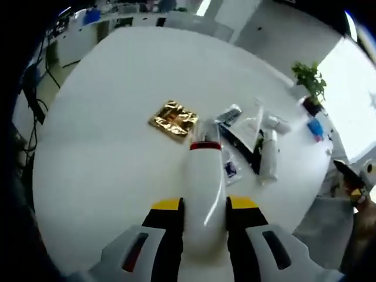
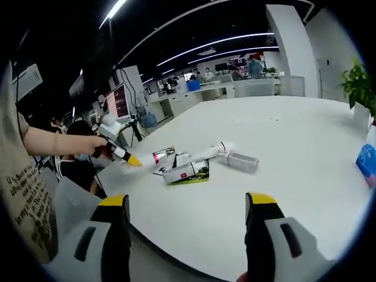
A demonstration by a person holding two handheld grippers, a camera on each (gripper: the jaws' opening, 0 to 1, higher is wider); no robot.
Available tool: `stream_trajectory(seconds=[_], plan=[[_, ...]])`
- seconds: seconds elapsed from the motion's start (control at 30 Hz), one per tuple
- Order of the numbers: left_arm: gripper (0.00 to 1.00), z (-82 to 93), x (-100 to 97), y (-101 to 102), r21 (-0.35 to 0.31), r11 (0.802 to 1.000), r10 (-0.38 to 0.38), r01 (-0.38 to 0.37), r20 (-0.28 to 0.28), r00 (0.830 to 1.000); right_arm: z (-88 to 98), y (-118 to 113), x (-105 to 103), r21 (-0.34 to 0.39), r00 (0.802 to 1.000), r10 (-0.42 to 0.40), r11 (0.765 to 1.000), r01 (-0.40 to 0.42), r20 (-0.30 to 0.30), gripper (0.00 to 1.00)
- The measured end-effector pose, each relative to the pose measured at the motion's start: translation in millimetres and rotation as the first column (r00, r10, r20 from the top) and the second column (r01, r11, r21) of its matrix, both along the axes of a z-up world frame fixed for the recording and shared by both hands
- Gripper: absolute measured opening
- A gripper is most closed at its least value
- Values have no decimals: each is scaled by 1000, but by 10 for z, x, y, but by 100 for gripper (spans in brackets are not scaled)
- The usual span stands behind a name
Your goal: Arrange the skincare products in the storage area until every visible bottle or jar stands upright without overlapping.
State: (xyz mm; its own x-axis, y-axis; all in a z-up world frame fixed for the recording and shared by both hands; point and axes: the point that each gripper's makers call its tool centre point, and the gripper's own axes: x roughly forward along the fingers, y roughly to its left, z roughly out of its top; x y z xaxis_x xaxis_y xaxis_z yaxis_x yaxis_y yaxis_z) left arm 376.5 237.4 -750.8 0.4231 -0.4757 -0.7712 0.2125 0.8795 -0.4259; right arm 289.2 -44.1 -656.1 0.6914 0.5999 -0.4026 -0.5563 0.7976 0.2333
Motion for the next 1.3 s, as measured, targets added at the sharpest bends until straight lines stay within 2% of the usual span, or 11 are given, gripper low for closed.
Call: stream_trajectory(seconds=[0.2,0.27,0.37,0.53,0.63,0.7,0.97,1.03,1.13,1.2,1.3], plan=[[24,16,-98,-9,-103,992,65,-67,-21,998,40,76,-9,17,1000,19,1000,-19,7,81],[24,46,-119,-46,-167,980,100,-104,-33,994,46,78,-3,21,1000,21,1000,-21,9,81],[23,61,-133,-60,-215,966,139,-145,-42,989,67,90,14,27,1000,24,999,-24,13,80],[23,37,-195,-87,-249,953,164,-174,-60,985,113,179,54,37,998,51,998,-52,23,79],[23,94,-210,-120,-324,917,216,-230,-80,973,148,250,68,50,997,67,996,-69,31,79],[23,117,-239,-121,-351,905,227,-241,-81,970,157,289,67,55,996,77,995,-79,33,79],[23,76,-319,-148,-394,874,257,-285,-121,959,153,450,84,78,993,116,990,-118,28,79],[23,66,-332,-161,-384,881,250,-277,-121,961,173,480,91,84,992,124,988,-126,32,79],[24,-56,-444,-155,-222,961,144,-162,-95,985,176,487,96,85,991,128,988,-131,36,79],[24,-121,-509,-162,-114,991,64,-74,-92,994,172,477,96,85,992,125,988,-127,34,78],[24,-184,-564,-171,10,1000,-29,30,-100,995,159,451,87,83,992,120,989,-122,31,78]])
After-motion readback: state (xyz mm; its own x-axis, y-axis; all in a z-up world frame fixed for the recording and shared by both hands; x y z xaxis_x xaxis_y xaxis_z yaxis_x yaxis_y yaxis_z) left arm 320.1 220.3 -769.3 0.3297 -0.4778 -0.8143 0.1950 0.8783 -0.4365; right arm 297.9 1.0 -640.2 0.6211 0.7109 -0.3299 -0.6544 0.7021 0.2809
